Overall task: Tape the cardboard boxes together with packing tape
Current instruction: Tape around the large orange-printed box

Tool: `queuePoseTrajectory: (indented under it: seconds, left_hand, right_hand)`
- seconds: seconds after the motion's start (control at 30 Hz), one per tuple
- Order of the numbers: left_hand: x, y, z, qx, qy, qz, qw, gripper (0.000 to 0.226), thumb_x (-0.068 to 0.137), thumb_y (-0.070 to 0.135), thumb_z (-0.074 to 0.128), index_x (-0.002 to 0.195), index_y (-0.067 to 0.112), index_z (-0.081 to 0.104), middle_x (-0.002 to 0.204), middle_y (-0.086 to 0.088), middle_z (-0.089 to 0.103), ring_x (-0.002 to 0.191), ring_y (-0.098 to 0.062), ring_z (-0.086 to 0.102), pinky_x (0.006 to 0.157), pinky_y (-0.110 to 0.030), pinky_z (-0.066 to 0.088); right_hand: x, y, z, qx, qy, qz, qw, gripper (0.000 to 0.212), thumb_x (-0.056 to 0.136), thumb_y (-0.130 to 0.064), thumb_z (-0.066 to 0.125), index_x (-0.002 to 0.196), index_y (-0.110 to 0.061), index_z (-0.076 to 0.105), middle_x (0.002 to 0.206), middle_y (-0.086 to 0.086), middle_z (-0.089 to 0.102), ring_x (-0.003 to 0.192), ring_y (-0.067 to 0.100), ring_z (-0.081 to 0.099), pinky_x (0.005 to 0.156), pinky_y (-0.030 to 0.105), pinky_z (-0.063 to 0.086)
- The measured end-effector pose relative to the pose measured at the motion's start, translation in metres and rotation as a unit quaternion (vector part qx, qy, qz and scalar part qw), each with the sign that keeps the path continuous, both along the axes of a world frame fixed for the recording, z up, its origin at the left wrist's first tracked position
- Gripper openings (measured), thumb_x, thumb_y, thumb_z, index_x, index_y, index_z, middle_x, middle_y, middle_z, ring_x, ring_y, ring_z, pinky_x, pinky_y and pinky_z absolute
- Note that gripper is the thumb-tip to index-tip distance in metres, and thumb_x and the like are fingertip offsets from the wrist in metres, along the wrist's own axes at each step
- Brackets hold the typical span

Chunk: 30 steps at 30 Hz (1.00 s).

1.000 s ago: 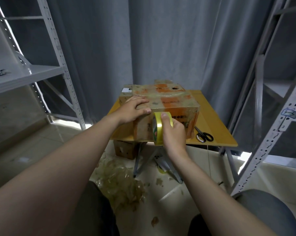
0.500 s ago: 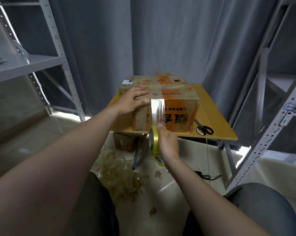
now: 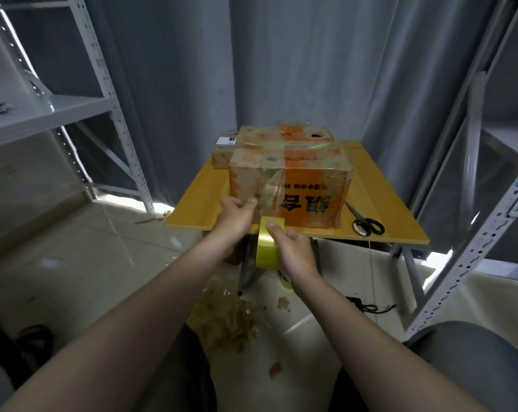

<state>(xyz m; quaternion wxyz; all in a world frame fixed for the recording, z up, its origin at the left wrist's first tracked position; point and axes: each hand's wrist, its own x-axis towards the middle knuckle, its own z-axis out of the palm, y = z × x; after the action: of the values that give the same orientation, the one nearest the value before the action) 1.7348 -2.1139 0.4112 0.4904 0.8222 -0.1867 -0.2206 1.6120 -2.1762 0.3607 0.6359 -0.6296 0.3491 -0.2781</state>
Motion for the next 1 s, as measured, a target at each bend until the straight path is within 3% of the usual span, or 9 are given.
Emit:
queuePoseTrajectory:
  seconds: [0.07, 0.17, 0.3, 0.43, 0.5, 0.57, 0.77, 0.9, 1.0]
  left_hand:
    - [-0.011, 0.002, -0.004, 0.017, 0.067, -0.073, 0.995, 0.038, 0.104, 0.055, 0.05, 0.129, 0.026, 0.05, 0.122, 0.008, 0.053, 0.114, -0.023, 0.055, 0.086, -0.039, 0.043]
    - [-0.022, 0.003, -0.006, -0.018, 0.156, -0.075, 0.985, 0.03, 0.102, 0.052, 0.056, 0.126, 0.033, 0.053, 0.114, 0.0, 0.063, 0.105, -0.027, 0.064, 0.078, -0.043, 0.055]
    - [-0.022, 0.002, -0.008, -0.066, 0.156, -0.064, 0.983, 0.023, 0.105, 0.034, 0.057, 0.128, 0.033, 0.056, 0.104, -0.002, 0.067, 0.083, -0.022, 0.067, 0.067, -0.038, 0.06]
    - [-0.022, 0.002, -0.006, -0.076, 0.159, -0.086, 0.981, 0.022, 0.107, 0.026, 0.053, 0.126, 0.029, 0.063, 0.102, -0.006, 0.072, 0.082, -0.024, 0.071, 0.061, -0.035, 0.061]
    - [-0.023, 0.002, -0.005, -0.075, 0.152, -0.089, 0.982, 0.022, 0.107, 0.026, 0.053, 0.126, 0.028, 0.063, 0.103, -0.008, 0.072, 0.082, -0.025, 0.07, 0.061, -0.035, 0.061]
    - [-0.024, 0.001, -0.004, -0.071, 0.141, -0.087, 0.984, 0.021, 0.107, 0.027, 0.053, 0.126, 0.026, 0.063, 0.099, -0.008, 0.071, 0.076, -0.024, 0.069, 0.056, -0.033, 0.059]
    - [-0.026, 0.001, 0.0, -0.066, 0.102, -0.088, 0.989, 0.02, 0.103, 0.034, 0.061, 0.117, 0.021, 0.067, 0.076, -0.004, 0.069, 0.053, -0.016, 0.066, 0.042, -0.025, 0.05]
    - [-0.025, 0.003, -0.001, -0.079, 0.093, -0.093, 0.988, 0.016, 0.102, 0.034, 0.064, 0.111, 0.021, 0.068, 0.074, -0.001, 0.07, 0.052, -0.014, 0.068, 0.044, -0.026, 0.052]
    - [-0.026, 0.004, -0.002, -0.092, 0.099, -0.085, 0.987, 0.014, 0.103, 0.031, 0.064, 0.11, 0.02, 0.069, 0.079, -0.002, 0.071, 0.056, -0.016, 0.069, 0.045, -0.028, 0.053]
  right_hand:
    - [-0.004, -0.004, 0.003, -0.023, 0.009, 0.004, 1.0, 0.045, 0.092, -0.049, 0.073, 0.067, -0.022, 0.047, 0.063, -0.001, 0.047, 0.064, 0.017, 0.05, 0.065, 0.034, 0.038]
    - [-0.015, -0.016, 0.009, -0.082, 0.044, -0.002, 0.996, 0.042, 0.091, -0.057, 0.069, 0.078, -0.021, 0.054, 0.072, -0.003, 0.058, 0.069, 0.015, 0.057, 0.065, 0.033, 0.042]
    - [-0.045, -0.064, 0.022, -0.177, 0.087, -0.116, 0.973, 0.039, 0.102, -0.05, 0.056, 0.081, -0.018, 0.06, 0.076, 0.001, 0.066, 0.075, 0.021, 0.065, 0.064, 0.033, 0.044]
    - [-0.078, -0.117, 0.031, -0.244, 0.219, -0.206, 0.922, 0.035, 0.106, -0.031, 0.049, 0.076, -0.016, 0.059, 0.084, 0.01, 0.067, 0.084, 0.035, 0.064, 0.061, 0.035, 0.042]
    - [-0.088, -0.134, 0.032, -0.258, 0.313, -0.186, 0.895, 0.032, 0.102, -0.024, 0.054, 0.074, -0.013, 0.062, 0.099, 0.018, 0.067, 0.095, 0.041, 0.061, 0.074, 0.04, 0.05]
    - [-0.093, -0.142, 0.034, -0.256, 0.388, -0.145, 0.873, 0.026, 0.099, -0.026, 0.061, 0.084, -0.007, 0.068, 0.11, 0.022, 0.065, 0.104, 0.043, 0.06, 0.076, 0.04, 0.046]
    - [-0.093, -0.139, 0.045, -0.277, 0.479, -0.112, 0.825, 0.045, 0.092, -0.051, 0.073, 0.097, -0.006, 0.07, 0.105, 0.017, 0.067, 0.107, 0.041, 0.063, 0.073, 0.037, 0.049]
    - [-0.096, -0.144, 0.045, -0.252, 0.46, -0.128, 0.842, 0.043, 0.089, -0.047, 0.078, 0.082, -0.007, 0.064, 0.087, 0.014, 0.064, 0.09, 0.036, 0.067, 0.058, 0.032, 0.039]
    - [-0.094, -0.149, 0.043, -0.205, 0.393, -0.155, 0.883, 0.047, 0.094, -0.044, 0.072, 0.069, -0.007, 0.056, 0.079, 0.015, 0.059, 0.077, 0.034, 0.058, 0.057, 0.033, 0.037]
